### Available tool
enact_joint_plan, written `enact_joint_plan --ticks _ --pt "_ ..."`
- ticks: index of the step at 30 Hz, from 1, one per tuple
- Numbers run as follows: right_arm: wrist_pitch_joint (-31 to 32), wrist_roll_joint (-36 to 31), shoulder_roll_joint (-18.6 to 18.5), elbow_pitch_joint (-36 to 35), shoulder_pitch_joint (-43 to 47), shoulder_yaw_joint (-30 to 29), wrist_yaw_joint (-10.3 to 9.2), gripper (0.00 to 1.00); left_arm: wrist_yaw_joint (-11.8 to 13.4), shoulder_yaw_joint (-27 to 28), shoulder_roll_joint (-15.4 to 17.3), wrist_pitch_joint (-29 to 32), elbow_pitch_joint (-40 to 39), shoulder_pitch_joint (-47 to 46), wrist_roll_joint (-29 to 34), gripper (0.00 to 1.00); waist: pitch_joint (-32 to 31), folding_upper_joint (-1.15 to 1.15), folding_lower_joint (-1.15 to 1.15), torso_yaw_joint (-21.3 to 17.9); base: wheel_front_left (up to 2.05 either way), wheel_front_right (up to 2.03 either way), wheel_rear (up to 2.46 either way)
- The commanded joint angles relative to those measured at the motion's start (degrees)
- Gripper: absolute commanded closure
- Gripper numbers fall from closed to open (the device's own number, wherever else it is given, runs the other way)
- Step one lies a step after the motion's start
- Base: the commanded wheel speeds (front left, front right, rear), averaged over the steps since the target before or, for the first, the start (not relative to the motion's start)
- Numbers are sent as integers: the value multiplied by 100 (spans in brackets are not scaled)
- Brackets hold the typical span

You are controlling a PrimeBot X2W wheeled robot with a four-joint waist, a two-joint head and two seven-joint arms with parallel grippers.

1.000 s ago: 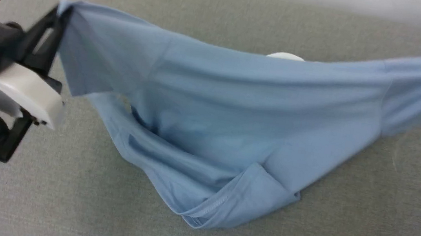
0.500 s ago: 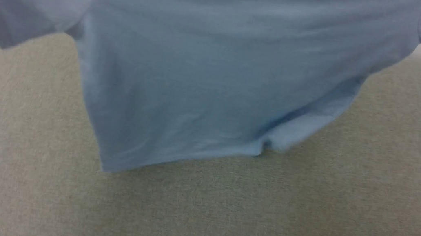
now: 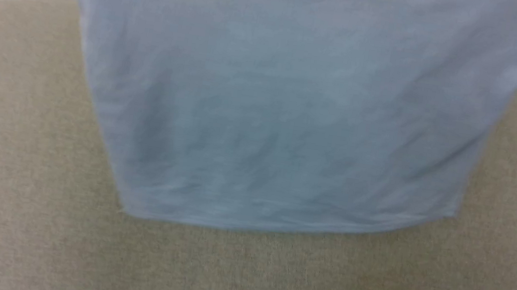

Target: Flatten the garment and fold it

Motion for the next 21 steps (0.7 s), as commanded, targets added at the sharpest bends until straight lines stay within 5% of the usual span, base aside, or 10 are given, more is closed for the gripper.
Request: enact_joint_plan --ticks 1,9,21 --pt "-24 -1 7 147 -275 63 -13 100 -112 -84 -59 66 196 -280 -17 100 506 0 0 -120 0 0 0" --pt "-467 -226 329 1476 -1962 460 -13 100 -892 -670 -539 257 1906 -2330 349 100 1631 0 0 -251 0 0 0" --pt "-1866 -1124 1145 3575 -4117 -77 -13 100 -1031 -780 -1571 -1254 4189 -5110 1044 100 2551 0 0 -179 0 0 0"
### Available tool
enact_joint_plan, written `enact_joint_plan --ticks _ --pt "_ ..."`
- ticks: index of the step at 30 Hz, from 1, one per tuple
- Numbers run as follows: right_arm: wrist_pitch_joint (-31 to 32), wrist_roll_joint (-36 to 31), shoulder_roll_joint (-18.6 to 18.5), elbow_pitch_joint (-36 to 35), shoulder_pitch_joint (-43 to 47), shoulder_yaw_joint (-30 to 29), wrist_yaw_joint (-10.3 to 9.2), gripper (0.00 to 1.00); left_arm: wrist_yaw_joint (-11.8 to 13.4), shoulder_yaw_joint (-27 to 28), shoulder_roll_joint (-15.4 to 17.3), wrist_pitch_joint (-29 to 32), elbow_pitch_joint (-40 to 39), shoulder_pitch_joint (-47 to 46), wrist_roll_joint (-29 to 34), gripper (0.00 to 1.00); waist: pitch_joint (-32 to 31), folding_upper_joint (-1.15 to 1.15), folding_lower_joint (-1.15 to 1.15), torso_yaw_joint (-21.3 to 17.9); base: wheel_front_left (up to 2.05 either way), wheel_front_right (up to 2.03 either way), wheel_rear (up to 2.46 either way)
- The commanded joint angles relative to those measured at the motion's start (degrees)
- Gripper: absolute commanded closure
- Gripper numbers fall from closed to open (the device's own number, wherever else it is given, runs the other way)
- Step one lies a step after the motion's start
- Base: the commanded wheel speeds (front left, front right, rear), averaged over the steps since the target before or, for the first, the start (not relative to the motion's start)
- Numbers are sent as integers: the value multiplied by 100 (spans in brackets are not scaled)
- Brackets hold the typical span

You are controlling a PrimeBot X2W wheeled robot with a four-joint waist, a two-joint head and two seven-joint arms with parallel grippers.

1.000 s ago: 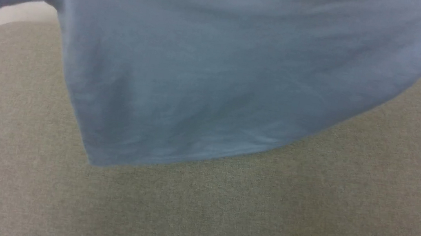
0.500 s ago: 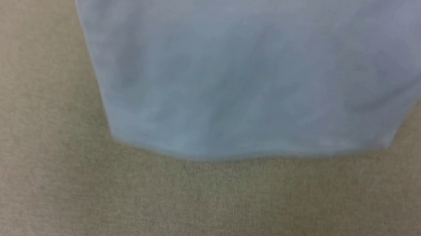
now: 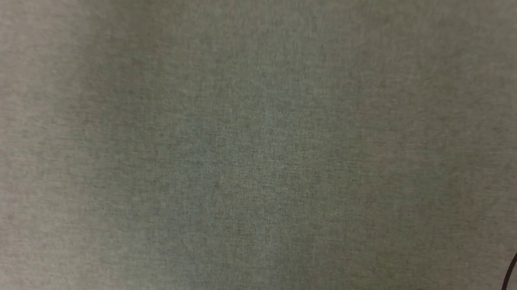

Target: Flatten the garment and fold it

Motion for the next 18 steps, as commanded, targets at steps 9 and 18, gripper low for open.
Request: enact_joint_plan --ticks 9,18 --pt "-737 -293 522 1044 247 -201 -14 100 -355 -247 -442 -510 1218 213 19 100 439 0 -2 192 0 0 0" --pt "-1286 255 769 1595 2190 420 -14 100 -603 -707 -768 -615 1644 2498 -132 100 -375 0 -2 245 0 0 0"
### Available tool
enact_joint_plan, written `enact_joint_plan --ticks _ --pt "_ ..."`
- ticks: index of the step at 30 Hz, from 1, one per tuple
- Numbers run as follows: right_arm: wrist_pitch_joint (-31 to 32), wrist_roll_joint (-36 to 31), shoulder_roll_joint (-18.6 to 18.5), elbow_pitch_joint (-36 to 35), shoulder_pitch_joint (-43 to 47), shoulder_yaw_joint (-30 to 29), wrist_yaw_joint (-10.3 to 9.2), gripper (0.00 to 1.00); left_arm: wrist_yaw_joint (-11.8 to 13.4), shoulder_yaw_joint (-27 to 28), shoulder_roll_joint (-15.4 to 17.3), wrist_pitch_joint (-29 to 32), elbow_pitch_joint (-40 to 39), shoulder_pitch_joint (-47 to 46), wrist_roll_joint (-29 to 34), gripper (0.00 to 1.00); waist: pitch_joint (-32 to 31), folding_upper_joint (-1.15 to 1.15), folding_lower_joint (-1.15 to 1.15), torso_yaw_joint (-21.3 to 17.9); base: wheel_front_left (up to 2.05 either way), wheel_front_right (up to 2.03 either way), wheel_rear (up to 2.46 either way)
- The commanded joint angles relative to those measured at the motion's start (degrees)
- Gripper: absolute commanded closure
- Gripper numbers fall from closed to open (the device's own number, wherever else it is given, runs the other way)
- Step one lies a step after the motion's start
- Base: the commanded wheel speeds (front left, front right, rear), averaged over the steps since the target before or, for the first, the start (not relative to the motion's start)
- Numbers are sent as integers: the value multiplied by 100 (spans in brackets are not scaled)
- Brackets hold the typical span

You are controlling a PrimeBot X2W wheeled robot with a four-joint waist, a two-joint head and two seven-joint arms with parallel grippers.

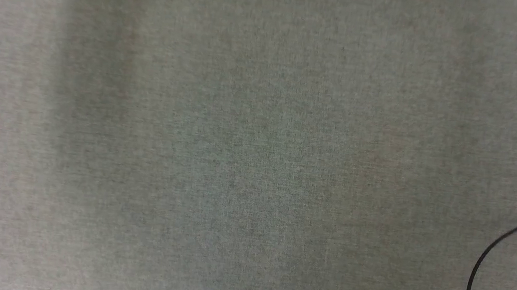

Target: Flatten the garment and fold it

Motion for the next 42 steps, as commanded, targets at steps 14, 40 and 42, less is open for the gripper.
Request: enact_joint_plan --ticks 14,40,42 --pt "621 2034 -862 -1446 4081 1415 -13 100 -289 -432 376 924 -894 4100 -1180 100 -1946 0 0 -82 0 0 0" --pt "2706 3088 -1875 -3290 7831 760 -13 100 710 -528 899 2221 -3563 7137 -2367 100 -2946 0 0 7 0 0 0" --pt "2852 3103 -1929 -3449 8001 654 -13 100 887 -544 906 2297 -3923 7300 -2395 100 -2922 0 0 47 0 0 0"
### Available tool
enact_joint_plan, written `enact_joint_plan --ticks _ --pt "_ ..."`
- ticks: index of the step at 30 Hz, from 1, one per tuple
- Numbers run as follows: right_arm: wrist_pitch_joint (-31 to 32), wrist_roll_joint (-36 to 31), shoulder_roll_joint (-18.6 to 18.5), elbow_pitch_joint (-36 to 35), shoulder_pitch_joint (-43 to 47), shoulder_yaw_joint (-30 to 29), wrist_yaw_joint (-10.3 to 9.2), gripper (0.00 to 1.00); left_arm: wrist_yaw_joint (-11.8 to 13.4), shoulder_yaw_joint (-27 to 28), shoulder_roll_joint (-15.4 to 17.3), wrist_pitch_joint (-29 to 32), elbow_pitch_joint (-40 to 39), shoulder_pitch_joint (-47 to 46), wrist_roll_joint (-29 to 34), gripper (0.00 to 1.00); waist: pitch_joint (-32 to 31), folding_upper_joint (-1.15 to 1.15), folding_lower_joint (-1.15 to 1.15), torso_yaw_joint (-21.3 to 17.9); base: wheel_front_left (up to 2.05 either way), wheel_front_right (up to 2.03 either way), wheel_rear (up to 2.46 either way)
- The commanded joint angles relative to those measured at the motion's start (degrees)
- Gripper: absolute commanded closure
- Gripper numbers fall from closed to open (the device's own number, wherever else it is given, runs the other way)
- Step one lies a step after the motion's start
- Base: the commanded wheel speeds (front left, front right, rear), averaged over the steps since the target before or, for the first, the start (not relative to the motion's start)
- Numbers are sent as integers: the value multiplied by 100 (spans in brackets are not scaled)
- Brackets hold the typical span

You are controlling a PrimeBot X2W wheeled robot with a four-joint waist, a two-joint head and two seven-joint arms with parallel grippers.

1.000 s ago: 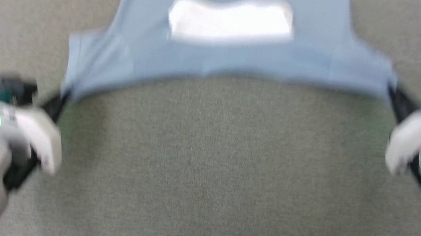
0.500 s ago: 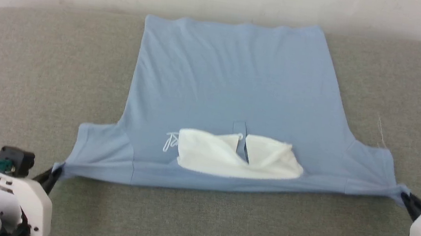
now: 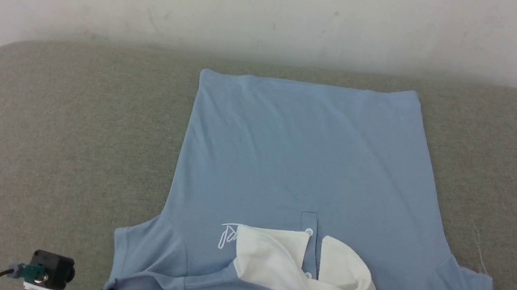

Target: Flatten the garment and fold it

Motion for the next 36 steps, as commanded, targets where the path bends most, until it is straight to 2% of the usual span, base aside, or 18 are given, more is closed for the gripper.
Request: enact_joint_plan --ticks 1,2,3,12,19,25,31,36 --pt "78 35 -51 -38 80 -96 -14 100 102 1 23 19 -150 62 -10 100 40 0 1 60 0 0 0" --pt "123 20 -52 -91 111 -171 -14 70 186 10 11 13 -281 90 2 100 64 0 1 90 0 0 0" --pt "179 0 -45 -146 112 -251 -14 0 263 19 0 3 -389 102 23 100 94 0 1 124 0 0 0" --pt "829 40 47 -1039 -462 -1115 -14 0 761 67 -52 -46 -1262 58 262 100 664 0 1 587 0 0 0" --pt "1611 -340 183 -1378 -1682 -1723 -14 0 1130 138 -183 -171 -2140 -28 458 100 1565 0 1 1126 0 0 0" --pt "2431 -784 211 -916 -3100 -1904 -14 0 1263 -1 -433 -276 -2571 -234 717 100 2305 0 1 1636 0 0 0" --pt "3143 -1230 97 -196 -4280 -1962 -14 0 1270 -199 -664 -343 -2737 -459 949 100 2857 0 1 2087 0 0 0" --pt "3477 -1712 -93 369 -5013 -2044 -14 0 1239 -345 -811 -369 -2833 -614 1084 100 3181 0 1 2382 0 0 0"
